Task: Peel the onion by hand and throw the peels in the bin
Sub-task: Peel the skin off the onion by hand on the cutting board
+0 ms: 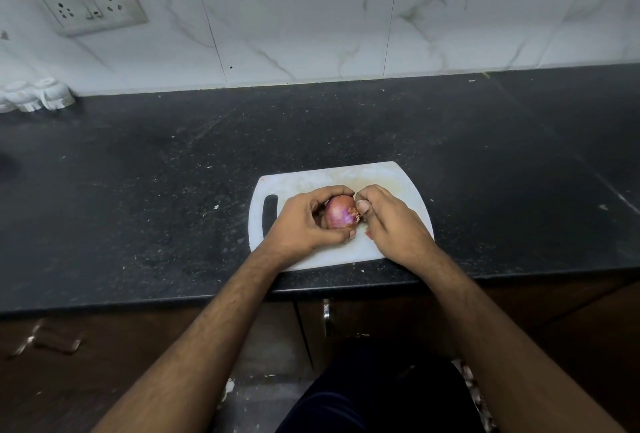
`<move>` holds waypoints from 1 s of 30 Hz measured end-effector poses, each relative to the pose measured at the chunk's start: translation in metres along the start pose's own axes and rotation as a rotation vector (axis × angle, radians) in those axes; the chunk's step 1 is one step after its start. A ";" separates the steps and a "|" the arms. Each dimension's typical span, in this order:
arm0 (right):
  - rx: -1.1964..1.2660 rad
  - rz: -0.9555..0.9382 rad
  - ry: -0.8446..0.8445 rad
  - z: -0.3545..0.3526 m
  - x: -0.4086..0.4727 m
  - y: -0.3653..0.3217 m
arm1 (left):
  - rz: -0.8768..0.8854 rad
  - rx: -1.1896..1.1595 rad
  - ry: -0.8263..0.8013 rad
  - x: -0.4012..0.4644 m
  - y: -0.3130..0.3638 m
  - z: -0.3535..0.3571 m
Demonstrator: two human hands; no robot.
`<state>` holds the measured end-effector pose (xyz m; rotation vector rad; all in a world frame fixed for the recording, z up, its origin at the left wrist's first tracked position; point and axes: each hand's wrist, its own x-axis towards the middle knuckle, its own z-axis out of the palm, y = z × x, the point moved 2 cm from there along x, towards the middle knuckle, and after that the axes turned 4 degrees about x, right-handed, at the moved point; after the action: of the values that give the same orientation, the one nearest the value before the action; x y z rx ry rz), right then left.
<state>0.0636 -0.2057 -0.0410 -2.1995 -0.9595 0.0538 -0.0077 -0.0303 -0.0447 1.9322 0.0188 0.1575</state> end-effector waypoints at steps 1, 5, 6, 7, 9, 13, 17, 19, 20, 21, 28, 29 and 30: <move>0.046 0.000 0.022 -0.001 0.001 0.002 | 0.008 0.004 0.000 0.000 0.000 0.000; 0.255 0.037 0.227 -0.013 0.000 0.010 | 0.026 0.005 -0.004 -0.001 -0.001 0.000; 0.255 0.039 0.250 -0.015 -0.001 0.010 | 0.023 -0.001 -0.004 -0.001 -0.001 -0.001; 0.243 0.036 0.252 -0.014 -0.002 0.010 | 0.019 -0.009 -0.003 -0.001 -0.001 -0.001; 0.246 0.034 0.225 -0.010 -0.002 0.007 | 0.014 -0.016 -0.005 0.000 -0.001 -0.002; 0.334 0.063 0.193 -0.009 -0.002 0.005 | -0.001 -0.033 0.031 0.000 0.000 -0.001; 0.410 0.024 0.203 -0.012 -0.005 -0.002 | -0.009 -0.031 0.057 0.001 -0.002 -0.001; 0.420 0.007 0.170 -0.010 -0.004 -0.004 | -0.015 -0.035 0.058 0.001 -0.003 -0.002; 0.412 0.003 0.153 -0.009 -0.003 -0.004 | -0.015 -0.033 0.055 0.001 -0.003 -0.002; 0.399 -0.002 0.144 -0.007 -0.002 -0.002 | -0.014 -0.026 0.052 0.000 -0.003 -0.002; 0.369 0.025 0.133 -0.007 -0.002 -0.002 | -0.010 -0.020 0.041 0.000 -0.003 -0.001; 0.368 0.040 0.128 -0.005 -0.001 0.000 | -0.012 -0.022 0.042 0.000 -0.003 -0.001; 0.362 0.053 0.123 -0.004 0.000 0.002 | -0.012 -0.020 0.043 0.000 -0.003 0.000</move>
<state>0.0657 -0.2092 -0.0394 -1.8710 -0.7577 0.1071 -0.0073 -0.0287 -0.0476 1.9079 0.0574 0.1903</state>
